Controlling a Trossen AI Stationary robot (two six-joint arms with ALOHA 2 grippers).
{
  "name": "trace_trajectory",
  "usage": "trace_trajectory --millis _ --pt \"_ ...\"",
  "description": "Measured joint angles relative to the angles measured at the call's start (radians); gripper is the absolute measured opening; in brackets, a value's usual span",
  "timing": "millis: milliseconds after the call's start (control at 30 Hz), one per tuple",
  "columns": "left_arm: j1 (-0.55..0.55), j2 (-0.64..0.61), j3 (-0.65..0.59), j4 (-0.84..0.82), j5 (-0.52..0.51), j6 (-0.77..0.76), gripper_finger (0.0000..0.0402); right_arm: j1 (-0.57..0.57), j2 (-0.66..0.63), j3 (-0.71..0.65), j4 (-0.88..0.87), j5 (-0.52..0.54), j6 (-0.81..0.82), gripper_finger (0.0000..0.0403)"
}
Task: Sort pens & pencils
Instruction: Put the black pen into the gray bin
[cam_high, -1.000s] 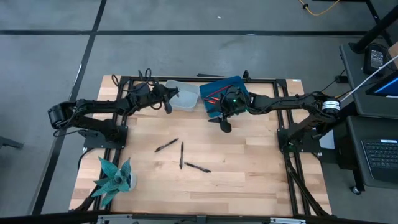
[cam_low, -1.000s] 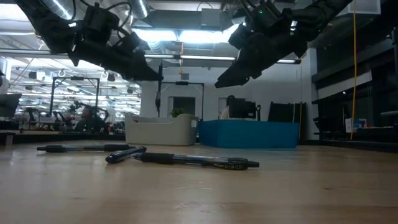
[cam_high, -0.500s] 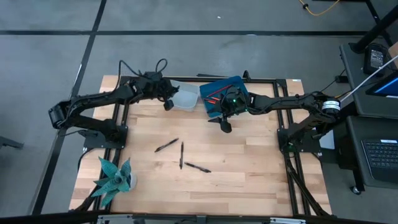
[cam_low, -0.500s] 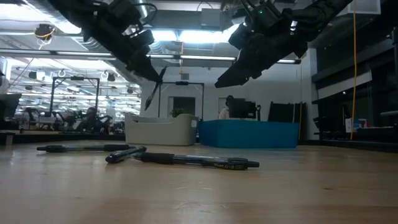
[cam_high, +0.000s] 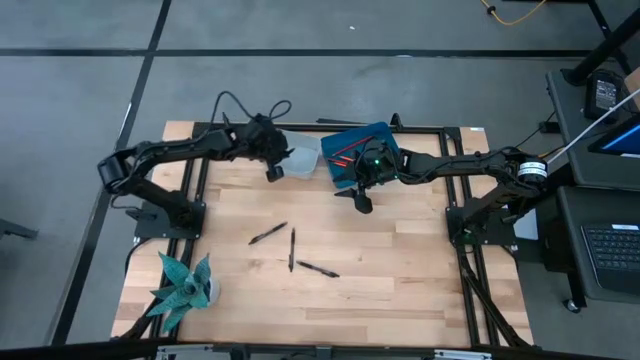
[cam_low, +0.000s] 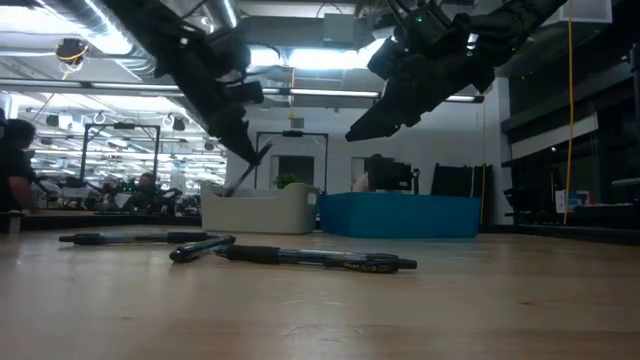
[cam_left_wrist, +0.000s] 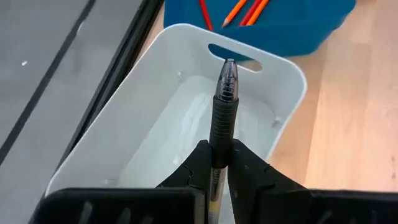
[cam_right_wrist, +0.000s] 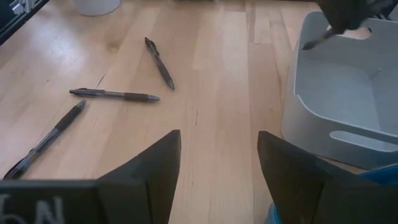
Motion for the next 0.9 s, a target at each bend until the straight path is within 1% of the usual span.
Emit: trace_trajectory --millis 133,300,467,633,733,900 --pt "0.002 0.073 0.087 -0.063 -0.002 0.041 0.0025 0.000 0.000 0.000 0.000 0.000 -0.008 0.0213" --pt "0.002 0.181 0.208 -0.205 -0.005 0.093 0.0025 0.000 0.000 0.000 0.000 0.000 -0.025 0.0213" --pt "0.002 0.289 0.302 -0.319 -0.056 0.134 0.0025 0.000 0.000 0.000 -0.002 0.000 -0.026 0.0213" --pt "0.002 0.339 0.338 -0.354 -0.075 0.168 0.0025 0.000 0.000 0.000 -0.005 0.000 -0.029 0.0213" --pt "0.002 0.347 0.348 -0.398 -0.075 0.185 0.0025 0.000 0.000 0.000 -0.008 0.000 -0.040 0.0213" --pt "0.002 0.348 0.349 -0.418 -0.075 0.187 0.0025 0.000 0.001 0.000 -0.010 0.000 -0.051 0.0213"
